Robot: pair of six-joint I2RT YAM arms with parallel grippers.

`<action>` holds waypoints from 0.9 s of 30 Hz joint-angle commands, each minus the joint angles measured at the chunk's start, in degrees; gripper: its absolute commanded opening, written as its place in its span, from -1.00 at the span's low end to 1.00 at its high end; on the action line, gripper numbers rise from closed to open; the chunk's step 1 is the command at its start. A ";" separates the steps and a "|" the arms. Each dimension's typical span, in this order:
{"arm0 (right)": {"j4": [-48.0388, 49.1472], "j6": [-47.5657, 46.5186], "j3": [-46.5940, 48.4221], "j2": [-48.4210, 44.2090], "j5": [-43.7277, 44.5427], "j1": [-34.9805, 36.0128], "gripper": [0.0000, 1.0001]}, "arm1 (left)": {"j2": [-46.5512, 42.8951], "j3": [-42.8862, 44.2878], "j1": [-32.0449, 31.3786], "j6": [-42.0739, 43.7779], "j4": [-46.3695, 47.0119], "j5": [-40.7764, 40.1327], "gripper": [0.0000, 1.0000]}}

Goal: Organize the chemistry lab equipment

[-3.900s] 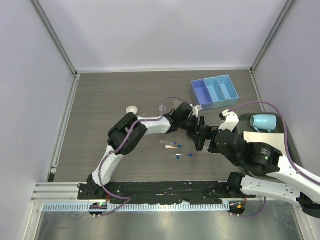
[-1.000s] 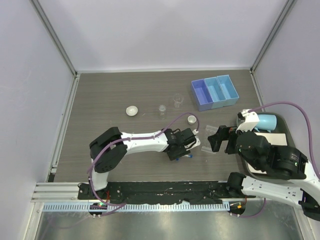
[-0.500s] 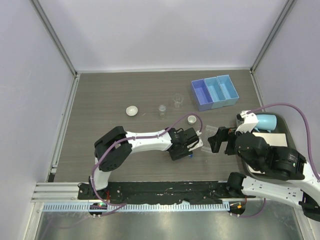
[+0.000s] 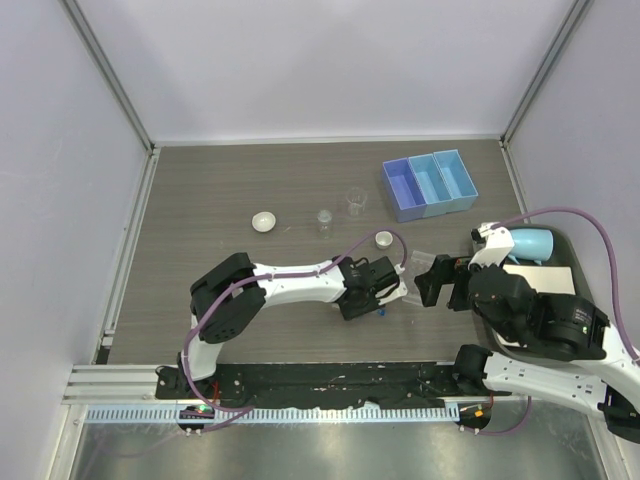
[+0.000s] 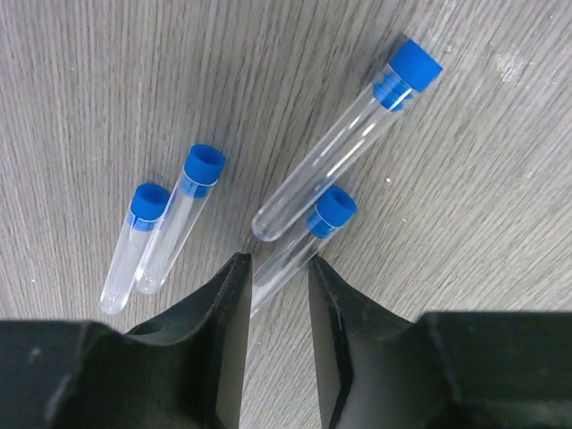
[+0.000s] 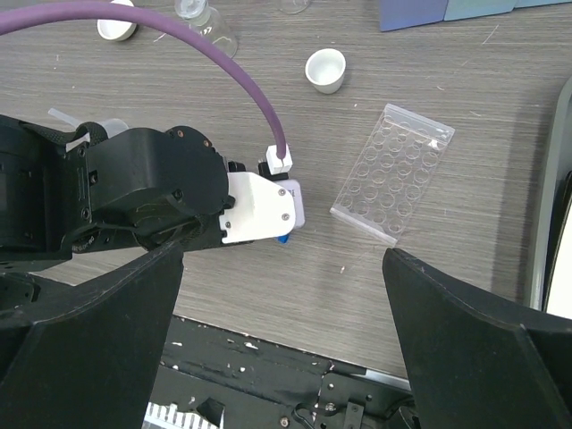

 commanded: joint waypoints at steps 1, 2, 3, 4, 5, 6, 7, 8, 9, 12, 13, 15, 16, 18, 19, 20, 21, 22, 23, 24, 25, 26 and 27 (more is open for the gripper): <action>2.52 -0.42 -0.17 -0.05 0.65 0.21 0.99 | -0.68 -1.49 -0.23 -1.06 -1.64 0.48 -0.33; 2.70 -0.33 -0.25 -0.05 0.47 0.21 0.99 | -0.86 -1.85 -0.23 -1.58 -1.56 0.39 -0.38; 2.79 -0.42 -0.43 0.04 0.21 0.21 0.99 | -1.12 -2.20 -0.23 -1.94 -1.38 0.30 -0.39; 3.05 -0.33 -0.52 0.21 0.12 0.21 0.99 | -1.30 -2.99 -0.23 -2.38 -1.29 0.13 -0.40; 3.14 -0.42 -0.52 0.48 0.03 0.21 0.99 | -1.73 -3.34 -0.23 -3.08 -1.12 0.04 -0.43; 3.31 -0.42 -0.43 0.57 -0.06 0.21 0.99 | -2.00 -4.13 -0.23 -3.43 -0.94 -0.05 -0.45; 3.58 -0.50 -0.43 0.65 -0.14 0.21 0.99 | -2.18 -4.57 -0.23 -3.78 -0.94 -0.22 -0.48; 3.66 -0.42 -0.52 1.00 -0.23 0.21 0.99 | -2.61 -5.10 -0.23 -4.40 -0.85 -0.22 -0.53; 3.93 -0.42 -0.43 1.09 -0.49 0.21 0.99 | -2.97 -6.15 -0.23 -4.40 -0.59 -0.14 -0.56; 4.28 -0.42 -0.69 1.88 -0.85 0.21 0.99 | -4.81 -8.35 -0.23 -6.59 -0.32 -0.05 -0.72; 4.54 -0.33 -0.69 2.15 -1.02 0.21 0.99 | -5.34 -8.79 -0.23 -6.95 -0.32 0.04 -0.76; 5.07 -0.16 -1.04 2.67 -1.46 0.21 0.99 | -6.91 -9.49 -0.23 -8.26 -0.93 -0.31 -0.83; 5.33 -0.07 -1.31 2.85 -1.81 0.21 0.99 | -7.45 -9.59 -0.32 -8.79 -1.29 -0.40 -0.85; 5.86 0.02 -1.92 3.29 -2.16 0.21 0.99 | -9.72 -10.11 -0.32 -10.20 -1.64 -0.05 -0.87; 5.95 0.02 -2.45 3.38 -1.91 0.21 0.99 | -10.96 -10.37 -0.32 -11.33 -1.56 0.30 -0.88; 6.04 0.20 -2.97 3.47 -1.64 0.21 0.99 | -12.19 -10.81 -0.32 -11.87 -0.95 0.91 -0.89; 6.21 0.20 -4.37 3.47 -1.46 0.21 0.99 | -15.24 -11.95 -0.32 -12.31 -0.24 2.49 -0.89; 6.39 0.37 -4.99 3.38 -1.81 0.21 0.99 | -17.01 -12.74 -0.23 -13.18 0.55 3.63 -0.89; 6.65 0.90 -5.96 3.29 -2.34 0.21 0.99 | -18.77 -13.62 -0.32 -13.54 2.64 4.69 -0.87; 7.35 0.90 -6.32 3.12 -2.95 0.21 0.99 | -22.36 -15.46 -0.32 -13.80 3.62 5.48 -0.86; 7.71 0.99 -6.58 2.59 -3.65 0.21 0.99 | -23.96 -16.26 -0.15 -14.59 4.59 6.71 -0.86; 8.14 0.90 -7.11 2.24 -5.75 0.21 1.00 | -25.63 -17.05 -0.06 -14.95 6.16 8.81 -0.86; 9.02 0.81 -7.28 1.71 -6.73 0.21 0.99 | -27.12 -18.36 -0.06 -15.21 7.05 10.40 -0.86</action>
